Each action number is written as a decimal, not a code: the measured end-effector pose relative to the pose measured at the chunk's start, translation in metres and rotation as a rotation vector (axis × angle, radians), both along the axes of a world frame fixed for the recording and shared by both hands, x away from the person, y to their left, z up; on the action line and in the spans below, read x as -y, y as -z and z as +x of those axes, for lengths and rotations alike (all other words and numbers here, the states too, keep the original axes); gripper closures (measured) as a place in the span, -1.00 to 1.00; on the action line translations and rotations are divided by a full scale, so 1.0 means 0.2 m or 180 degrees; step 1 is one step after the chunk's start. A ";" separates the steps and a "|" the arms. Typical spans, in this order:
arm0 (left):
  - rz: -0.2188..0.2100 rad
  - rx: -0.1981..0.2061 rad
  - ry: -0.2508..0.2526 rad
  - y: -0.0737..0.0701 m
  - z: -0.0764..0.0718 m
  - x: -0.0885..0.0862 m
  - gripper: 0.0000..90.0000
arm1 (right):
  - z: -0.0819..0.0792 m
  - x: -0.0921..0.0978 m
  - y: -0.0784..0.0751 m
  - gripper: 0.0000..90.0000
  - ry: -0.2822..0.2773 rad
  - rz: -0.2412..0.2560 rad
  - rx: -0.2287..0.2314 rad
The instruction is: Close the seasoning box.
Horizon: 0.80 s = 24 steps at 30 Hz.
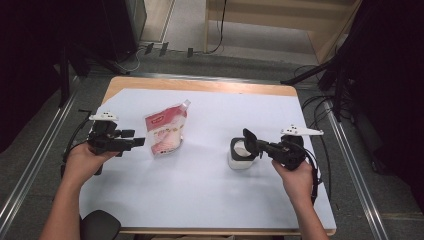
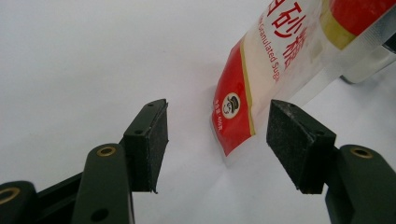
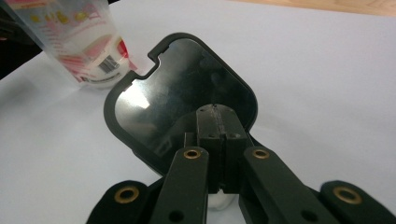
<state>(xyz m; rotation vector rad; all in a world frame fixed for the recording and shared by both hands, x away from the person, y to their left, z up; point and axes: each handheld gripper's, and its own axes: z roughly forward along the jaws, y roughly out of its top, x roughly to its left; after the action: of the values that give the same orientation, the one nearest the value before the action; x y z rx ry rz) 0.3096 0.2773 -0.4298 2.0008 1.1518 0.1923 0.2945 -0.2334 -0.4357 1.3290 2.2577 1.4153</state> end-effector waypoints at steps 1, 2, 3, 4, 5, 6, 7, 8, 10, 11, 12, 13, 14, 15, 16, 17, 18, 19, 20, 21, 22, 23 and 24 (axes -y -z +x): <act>0.0002 0.0002 -0.0004 0.00 0.00 0.00 -0.12 | 0.00 -0.01 0.00 1.00 -0.0026 -0.0001 -0.0012; 0.0013 0.0004 -0.0011 0.00 0.00 0.00 -0.12 | 0.00 -0.01 0.00 1.00 -0.0037 -0.0008 -0.0016; 0.0003 0.0013 -0.0015 0.00 0.00 0.00 -0.12 | 0.00 -0.02 0.01 1.00 -0.0047 -0.0025 -0.0008; -0.0002 0.0016 -0.0015 0.00 0.00 0.00 -0.12 | 0.00 -0.03 0.01 1.00 -0.0062 -0.0034 -0.0009; 0.0002 0.0021 -0.0015 0.00 0.00 0.00 -0.12 | 0.00 -0.03 0.01 1.00 -0.0069 -0.0043 -0.0006; -0.0007 0.0017 -0.0019 0.00 0.00 0.01 -0.12 | 0.00 -0.04 0.01 1.00 -0.0090 -0.0047 -0.0013; -0.0006 0.0011 -0.0005 0.00 0.00 0.00 -0.12 | 0.00 -0.05 0.01 1.00 -0.0094 -0.0063 -0.0009; -0.0003 0.0013 -0.0018 0.00 0.00 0.01 -0.12 | 0.00 -0.06 0.01 1.00 -0.0107 -0.0059 -0.0017; -0.0014 -0.0001 -0.0010 0.01 0.00 0.01 -0.12 | 0.00 -0.07 0.02 1.00 -0.0121 -0.0091 -0.0029; -0.0008 0.0000 -0.0008 0.01 0.00 0.01 -0.12 | 0.00 -0.08 0.02 1.00 -0.0145 -0.0132 -0.0042; -0.0005 0.0000 -0.0006 0.01 0.00 0.01 -0.12 | 0.00 -0.08 0.02 0.99 -0.0161 -0.0155 -0.0041; -0.0008 -0.0001 -0.0005 0.01 0.00 0.01 -0.12 | 0.00 -0.09 0.02 0.98 -0.0157 -0.0127 -0.0036; -0.0008 0.0001 -0.0005 0.01 0.00 0.01 -0.12 | 0.00 -0.09 0.02 0.94 -0.0173 -0.0131 -0.0030; -0.0003 0.0004 -0.0008 0.01 0.00 0.01 -0.12 | 0.00 -0.09 0.02 0.86 -0.0199 -0.0113 -0.0028; -0.0002 -0.0001 -0.0002 0.01 0.00 0.01 -0.12 | 0.00 -0.09 0.02 0.85 -0.0251 -0.0094 -0.0010; -0.0006 -0.0005 0.0000 0.01 0.00 0.01 -0.12 | -0.01 -0.10 0.02 0.79 -0.0264 -0.0138 0.0013; 0.0005 -0.0001 0.0007 0.01 0.00 0.01 -0.12 | -0.01 -0.11 0.02 0.77 -0.0260 -0.0147 0.0013; 0.0008 -0.0012 0.0016 0.01 0.00 0.01 -0.12 | -0.01 -0.11 0.03 0.76 -0.0290 -0.0142 0.0040; 0.0006 -0.0011 0.0013 0.01 0.00 0.01 -0.12 | -0.01 -0.11 0.02 0.73 -0.0297 -0.0142 0.0029; 0.0007 -0.0011 0.0015 0.01 0.00 0.01 -0.12 | -0.01 -0.11 0.02 0.69 -0.0309 -0.0134 0.0037; 0.0012 0.0003 0.0018 0.01 0.00 0.01 -0.12 | -0.01 -0.12 0.02 0.67 -0.0315 -0.0125 0.0037; 0.0003 -0.0004 0.0013 0.01 0.00 0.01 -0.12 | -0.01 -0.11 0.02 0.62 -0.0319 -0.0128 0.0048; 0.0002 -0.0015 0.0016 0.01 0.00 0.01 -0.12 | -0.01 -0.11 0.02 0.57 -0.0318 -0.0114 0.0056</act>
<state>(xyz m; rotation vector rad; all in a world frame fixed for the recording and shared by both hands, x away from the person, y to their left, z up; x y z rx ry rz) 0.3092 0.2751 -0.4313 2.0054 1.1498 0.1856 0.2918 -0.2108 -0.4397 1.2042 2.3568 1.4044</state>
